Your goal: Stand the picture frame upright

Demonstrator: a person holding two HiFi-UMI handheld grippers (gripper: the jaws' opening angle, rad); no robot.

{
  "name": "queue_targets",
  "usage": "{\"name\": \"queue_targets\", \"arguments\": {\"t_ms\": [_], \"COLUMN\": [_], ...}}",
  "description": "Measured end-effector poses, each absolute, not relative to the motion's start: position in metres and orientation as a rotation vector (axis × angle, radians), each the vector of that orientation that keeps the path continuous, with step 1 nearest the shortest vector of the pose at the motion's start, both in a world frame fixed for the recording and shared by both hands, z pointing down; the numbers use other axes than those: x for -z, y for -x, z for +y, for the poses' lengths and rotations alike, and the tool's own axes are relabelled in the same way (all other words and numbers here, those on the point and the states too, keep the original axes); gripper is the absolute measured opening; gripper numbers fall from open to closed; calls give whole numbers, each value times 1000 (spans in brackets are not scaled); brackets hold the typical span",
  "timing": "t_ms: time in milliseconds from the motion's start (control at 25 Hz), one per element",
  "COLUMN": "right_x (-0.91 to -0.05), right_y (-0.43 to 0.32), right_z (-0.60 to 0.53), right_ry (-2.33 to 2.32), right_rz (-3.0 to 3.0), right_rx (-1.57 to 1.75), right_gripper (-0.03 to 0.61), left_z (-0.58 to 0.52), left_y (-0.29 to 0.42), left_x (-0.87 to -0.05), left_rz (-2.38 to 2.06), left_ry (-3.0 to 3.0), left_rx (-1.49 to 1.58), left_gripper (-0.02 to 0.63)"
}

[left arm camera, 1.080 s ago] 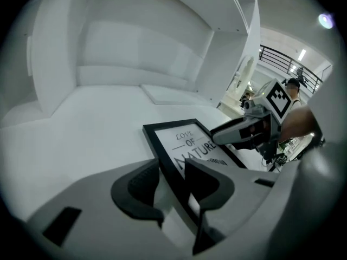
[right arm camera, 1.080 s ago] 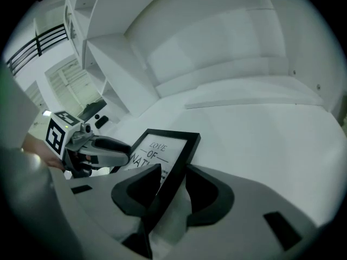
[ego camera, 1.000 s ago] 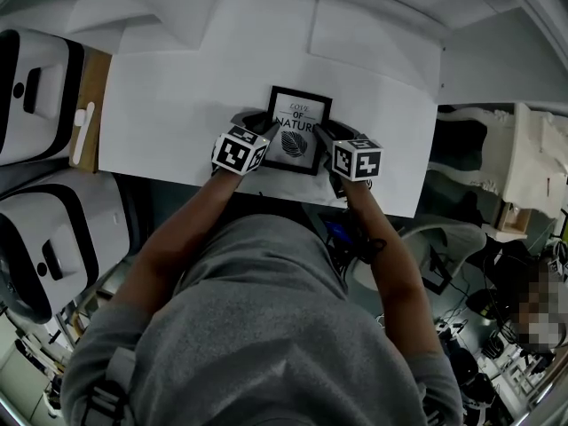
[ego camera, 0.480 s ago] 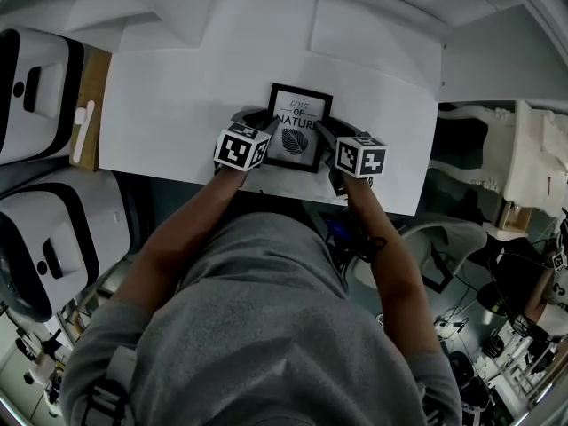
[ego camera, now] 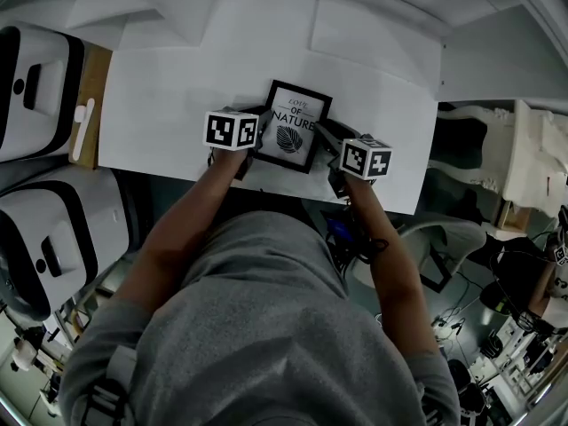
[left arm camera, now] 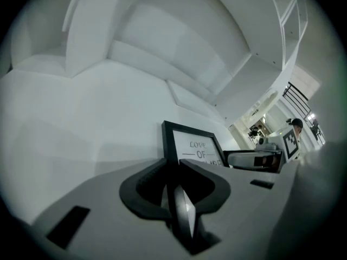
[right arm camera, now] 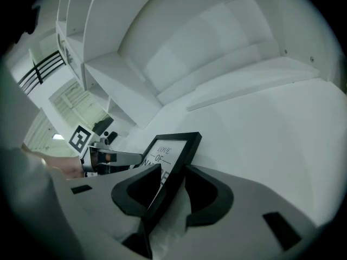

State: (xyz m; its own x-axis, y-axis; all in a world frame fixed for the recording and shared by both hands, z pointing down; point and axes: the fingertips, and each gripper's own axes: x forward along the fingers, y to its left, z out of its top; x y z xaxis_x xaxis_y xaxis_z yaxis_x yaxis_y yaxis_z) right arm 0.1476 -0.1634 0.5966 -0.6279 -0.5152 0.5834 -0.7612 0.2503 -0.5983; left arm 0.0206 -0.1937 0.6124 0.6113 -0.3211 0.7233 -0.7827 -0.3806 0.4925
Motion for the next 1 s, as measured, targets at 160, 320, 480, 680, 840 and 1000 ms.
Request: {"name": "queue_targets", "arguments": {"t_ms": [160, 320, 480, 680, 840, 1000], "right_x": [-591, -595, -598, -597, -593, -588], "right_y": [-144, -142, -138, -132, -135, -136], "right_z": [-160, -154, -148, -146, -149, -152], "right_ry": [-1160, -1124, -1079, -1054, -1070, -1078], "right_rz": [-2309, -2279, -2259, -2258, -2281, -2290], "right_rx": [-1408, -1482, -1615, -1707, -1661, -1677], "right_gripper": [152, 158, 160, 157, 127, 118], "left_z": [-196, -196, -197, -196, -195, -194], "left_y": [-17, -17, -19, -19, -20, -21], "left_x": [-610, -609, -610, -609, -609, -608], "left_rz": [-833, -809, -810, -807, -804, -832], "left_ry": [-1937, -1943, -1950, -1954, -1962, -1997], "left_rx": [-614, -614, -625, -609, -607, -627], "left_gripper": [75, 74, 74, 74, 72, 74]}}
